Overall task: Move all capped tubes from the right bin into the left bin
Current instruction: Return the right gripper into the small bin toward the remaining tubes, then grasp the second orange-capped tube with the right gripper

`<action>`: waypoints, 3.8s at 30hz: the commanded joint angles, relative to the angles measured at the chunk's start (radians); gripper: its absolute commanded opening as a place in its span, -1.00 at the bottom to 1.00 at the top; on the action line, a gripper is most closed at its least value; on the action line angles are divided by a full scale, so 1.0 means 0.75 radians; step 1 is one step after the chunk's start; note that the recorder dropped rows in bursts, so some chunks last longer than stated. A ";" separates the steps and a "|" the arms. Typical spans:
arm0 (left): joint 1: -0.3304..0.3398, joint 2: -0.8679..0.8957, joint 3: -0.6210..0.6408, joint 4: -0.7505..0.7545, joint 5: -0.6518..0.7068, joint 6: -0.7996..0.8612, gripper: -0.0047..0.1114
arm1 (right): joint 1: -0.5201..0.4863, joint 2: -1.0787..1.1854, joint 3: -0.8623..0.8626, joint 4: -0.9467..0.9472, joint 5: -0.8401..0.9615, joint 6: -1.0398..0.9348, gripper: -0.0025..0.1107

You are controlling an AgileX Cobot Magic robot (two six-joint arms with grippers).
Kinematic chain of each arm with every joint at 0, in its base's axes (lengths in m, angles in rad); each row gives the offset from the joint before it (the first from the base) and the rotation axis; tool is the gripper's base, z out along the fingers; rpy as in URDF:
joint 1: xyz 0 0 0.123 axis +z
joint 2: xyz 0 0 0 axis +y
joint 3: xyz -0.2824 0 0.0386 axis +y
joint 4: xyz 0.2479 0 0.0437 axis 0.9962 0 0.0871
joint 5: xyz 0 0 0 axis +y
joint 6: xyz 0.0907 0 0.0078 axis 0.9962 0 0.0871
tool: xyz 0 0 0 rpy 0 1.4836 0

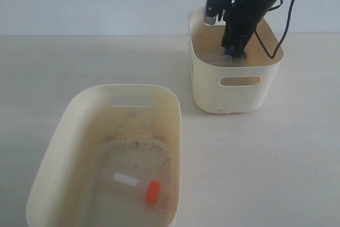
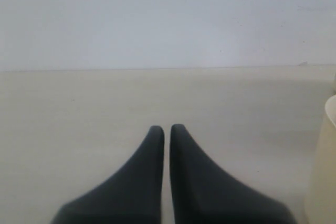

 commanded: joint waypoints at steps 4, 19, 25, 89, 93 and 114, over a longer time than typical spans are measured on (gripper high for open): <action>0.000 0.001 -0.005 -0.008 -0.006 -0.013 -0.84 | -0.005 0.049 -0.007 0.000 -0.053 -0.147 -0.96; 0.000 0.001 -0.005 -0.008 -0.006 -0.013 -0.84 | 0.034 0.077 -0.007 0.006 -0.113 -0.217 -0.94; 0.000 0.001 -0.005 -0.008 -0.006 -0.013 -0.84 | 0.050 0.111 -0.007 -0.011 -0.143 -0.256 -0.31; 0.000 0.001 -0.005 -0.008 -0.006 -0.013 -0.84 | 0.050 0.193 -0.007 -0.237 -0.173 -0.330 0.19; 0.000 0.001 -0.005 -0.008 -0.006 -0.013 -0.84 | 0.050 0.196 -0.007 -0.235 -0.207 -0.319 0.19; 0.000 0.001 -0.005 -0.008 -0.006 -0.013 -0.84 | 0.050 0.241 -0.007 -0.237 -0.169 -0.277 -0.04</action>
